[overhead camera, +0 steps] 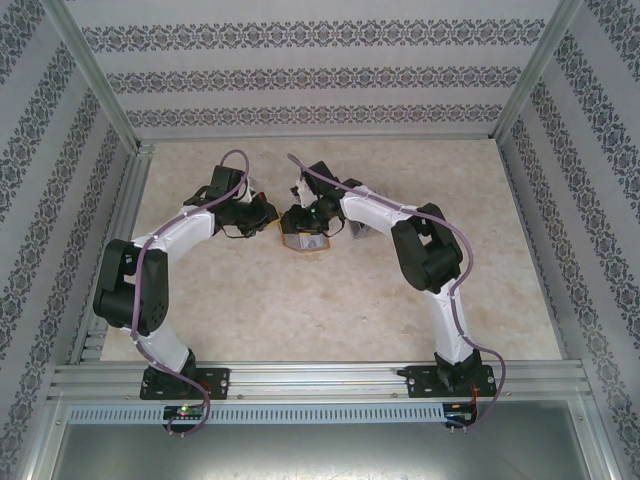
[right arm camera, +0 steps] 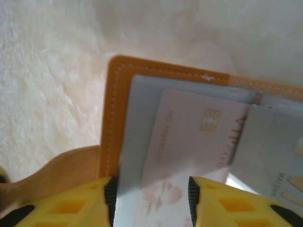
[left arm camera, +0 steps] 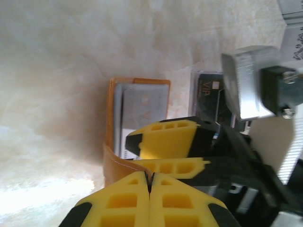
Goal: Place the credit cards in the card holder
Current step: Insert the credit card into the card slot.
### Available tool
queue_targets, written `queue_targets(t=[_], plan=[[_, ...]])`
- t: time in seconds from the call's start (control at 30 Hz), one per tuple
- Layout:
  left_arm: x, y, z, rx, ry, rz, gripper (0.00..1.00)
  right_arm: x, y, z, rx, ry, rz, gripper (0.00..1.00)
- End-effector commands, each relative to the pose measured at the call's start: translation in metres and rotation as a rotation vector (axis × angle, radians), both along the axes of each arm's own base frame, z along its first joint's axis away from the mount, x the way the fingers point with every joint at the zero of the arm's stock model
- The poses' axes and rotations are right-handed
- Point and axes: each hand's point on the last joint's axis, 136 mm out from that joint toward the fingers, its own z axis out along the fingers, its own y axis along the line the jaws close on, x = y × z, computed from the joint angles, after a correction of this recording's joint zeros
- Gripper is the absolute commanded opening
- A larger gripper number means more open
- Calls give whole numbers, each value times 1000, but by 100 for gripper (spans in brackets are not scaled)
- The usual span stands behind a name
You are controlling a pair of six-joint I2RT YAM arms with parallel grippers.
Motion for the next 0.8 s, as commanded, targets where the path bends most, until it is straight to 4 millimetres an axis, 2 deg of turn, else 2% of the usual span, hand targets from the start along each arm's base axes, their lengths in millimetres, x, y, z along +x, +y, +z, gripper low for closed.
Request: queue_targets(t=[0.0,0.27,0.53,0.77], plan=[[15,-8,45,-74,-126,-13,0,-5,0,-2,-15,3,14,47],[16,-9,42,-73,-115,-15,0,-4,4,1,-8,-5,27,49],[15,-6,37,-50,-106,-14,0,-2,-10,-1,-29,-4,1,47],[13,4,23,-12,-85,8,0,0,-19,9,-18,-16,-14,48]])
